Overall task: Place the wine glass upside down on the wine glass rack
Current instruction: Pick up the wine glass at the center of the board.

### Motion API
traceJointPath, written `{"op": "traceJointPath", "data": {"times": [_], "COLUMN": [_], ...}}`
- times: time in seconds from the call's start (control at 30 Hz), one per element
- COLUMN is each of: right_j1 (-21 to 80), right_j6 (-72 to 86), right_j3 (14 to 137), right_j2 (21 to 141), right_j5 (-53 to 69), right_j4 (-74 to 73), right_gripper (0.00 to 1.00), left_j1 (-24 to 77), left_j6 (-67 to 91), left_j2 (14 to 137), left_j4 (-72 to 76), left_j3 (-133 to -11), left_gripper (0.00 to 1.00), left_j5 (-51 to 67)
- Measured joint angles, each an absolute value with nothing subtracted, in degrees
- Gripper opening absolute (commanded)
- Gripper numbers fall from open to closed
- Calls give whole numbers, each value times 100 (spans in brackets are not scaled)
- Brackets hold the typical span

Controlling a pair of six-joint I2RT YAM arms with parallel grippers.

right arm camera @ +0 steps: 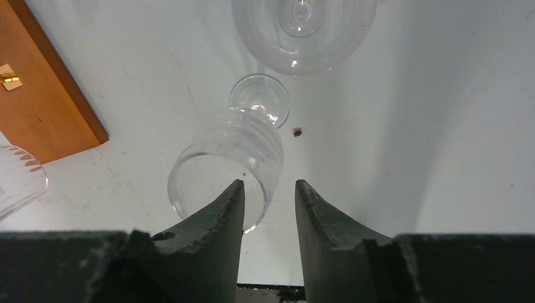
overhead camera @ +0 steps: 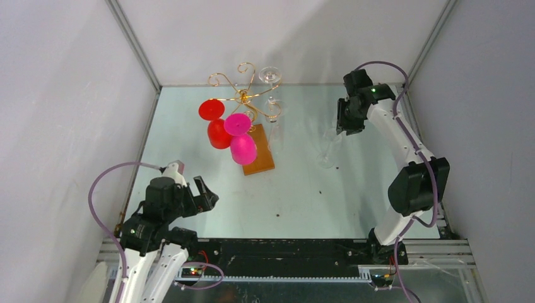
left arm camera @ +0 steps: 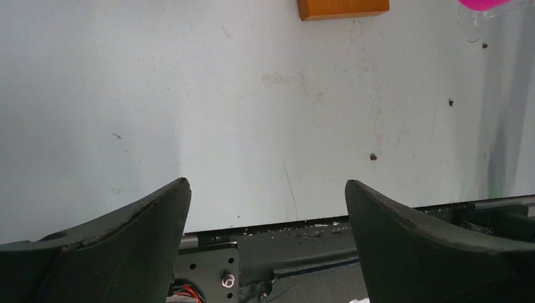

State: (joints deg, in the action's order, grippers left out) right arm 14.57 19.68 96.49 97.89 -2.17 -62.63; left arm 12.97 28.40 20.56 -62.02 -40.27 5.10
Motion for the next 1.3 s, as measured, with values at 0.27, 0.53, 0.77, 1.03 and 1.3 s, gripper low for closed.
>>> {"op": "traceJointPath", "data": {"times": [0.27, 0.53, 0.77, 1.03, 1.3], "right_j1": [1466, 1525, 1632, 1669, 1717], "right_j6": [1942, 1922, 1905, 1870, 1844], "right_j3": [9845, 9933, 10057, 10062, 10066], "right_j2": [10158, 10484, 10573, 10573, 10549], "right_j5": [-128, -84, -226, -405, -434], "right_j4": [-6370, -6595, -6825, -6971, -7212], "right_gripper": [31, 25, 21, 17, 5], "left_j1": [1240, 996, 943, 934, 921], "left_j6": [2786, 2692, 2685, 2685, 2685], "left_j2": [2051, 2032, 2010, 1975, 1933], "left_j4": [-6178, -6163, -6141, -6141, -6141], "left_j3": [-4005, -4005, -4003, -4003, -4003], "left_gripper": [100, 100, 100, 100, 100], "left_j5": [655, 788, 827, 832, 832]}}
